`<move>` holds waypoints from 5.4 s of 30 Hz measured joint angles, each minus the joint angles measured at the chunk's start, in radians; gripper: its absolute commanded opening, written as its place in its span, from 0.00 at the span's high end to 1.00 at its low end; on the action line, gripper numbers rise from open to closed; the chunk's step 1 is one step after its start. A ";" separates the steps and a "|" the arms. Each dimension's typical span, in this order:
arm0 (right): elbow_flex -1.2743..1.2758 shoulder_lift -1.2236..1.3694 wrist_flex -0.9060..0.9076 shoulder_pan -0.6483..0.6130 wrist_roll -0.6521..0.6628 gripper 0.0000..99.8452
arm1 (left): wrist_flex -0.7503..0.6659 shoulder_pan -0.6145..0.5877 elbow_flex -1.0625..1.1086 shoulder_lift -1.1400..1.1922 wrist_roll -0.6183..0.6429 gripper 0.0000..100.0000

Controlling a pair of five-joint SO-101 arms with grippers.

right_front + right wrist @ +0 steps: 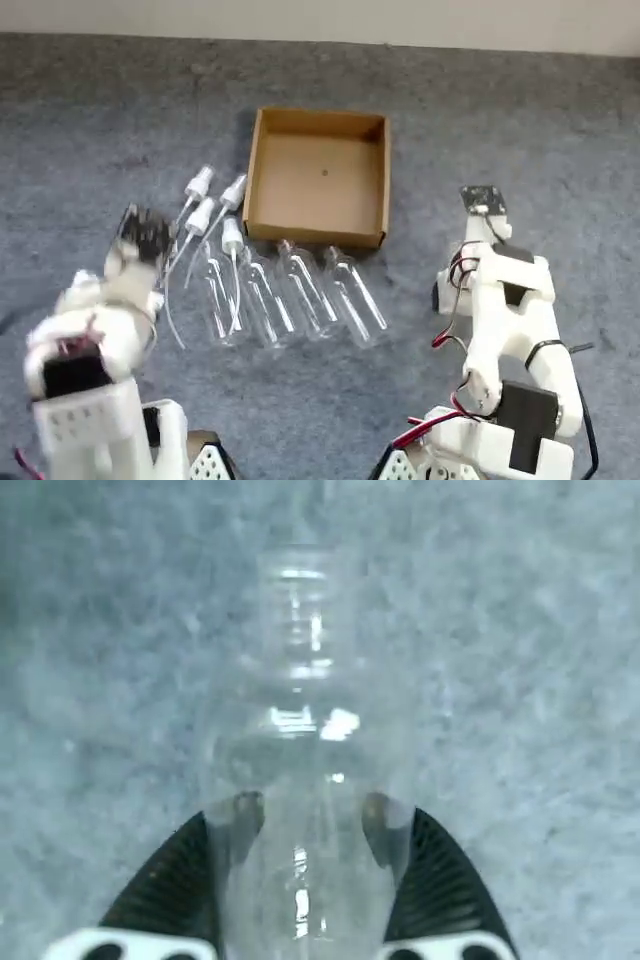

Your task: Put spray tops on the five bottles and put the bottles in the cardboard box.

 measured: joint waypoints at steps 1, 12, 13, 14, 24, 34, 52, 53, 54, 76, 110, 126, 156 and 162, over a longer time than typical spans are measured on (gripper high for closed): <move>0.005 0.000 -0.006 0.000 -0.006 0.99 | 0.018 0.009 -0.077 0.101 0.000 0.93; 0.123 -0.026 -0.137 -0.006 -0.018 0.99 | 0.038 0.015 -0.707 1.071 0.222 0.85; 0.133 -0.029 -0.149 -0.006 -0.018 0.99 | 0.038 0.015 -0.740 1.126 0.241 0.85; 0.144 -0.037 -0.161 -0.006 -0.018 0.99 | 0.032 0.015 -0.766 1.178 0.259 0.85; 0.175 -0.043 -0.193 -0.008 -0.018 0.99 | -0.155 0.020 -0.819 1.395 0.396 0.86; 0.175 -0.043 -0.193 -0.008 -0.018 0.99 | -0.192 0.044 -0.830 1.531 0.408 0.95; 0.175 -0.043 -0.193 -0.008 -0.018 0.99 | -0.161 0.041 -0.566 1.180 0.405 1.00; 0.175 -0.043 -0.193 -0.008 -0.018 0.99 | -0.190 0.040 -0.502 1.119 0.405 1.00; 0.175 -0.043 -0.193 -0.008 -0.018 0.99 | -0.222 0.040 -0.434 1.056 0.405 1.00; -0.270 -0.023 0.351 0.049 0.117 0.80 | -0.502 0.051 0.293 0.397 0.371 1.00; -0.411 0.186 0.470 0.068 0.327 0.69 | -0.505 0.104 0.318 0.397 0.365 1.00; -0.414 0.316 0.364 0.281 0.362 0.92 | -0.534 0.104 0.331 0.394 0.365 1.00; -0.586 0.319 0.364 0.311 0.362 0.74 | -0.534 0.104 0.331 0.394 0.365 1.00; -0.624 0.319 0.367 0.290 0.362 0.74 | -0.534 0.104 0.331 0.394 0.365 1.00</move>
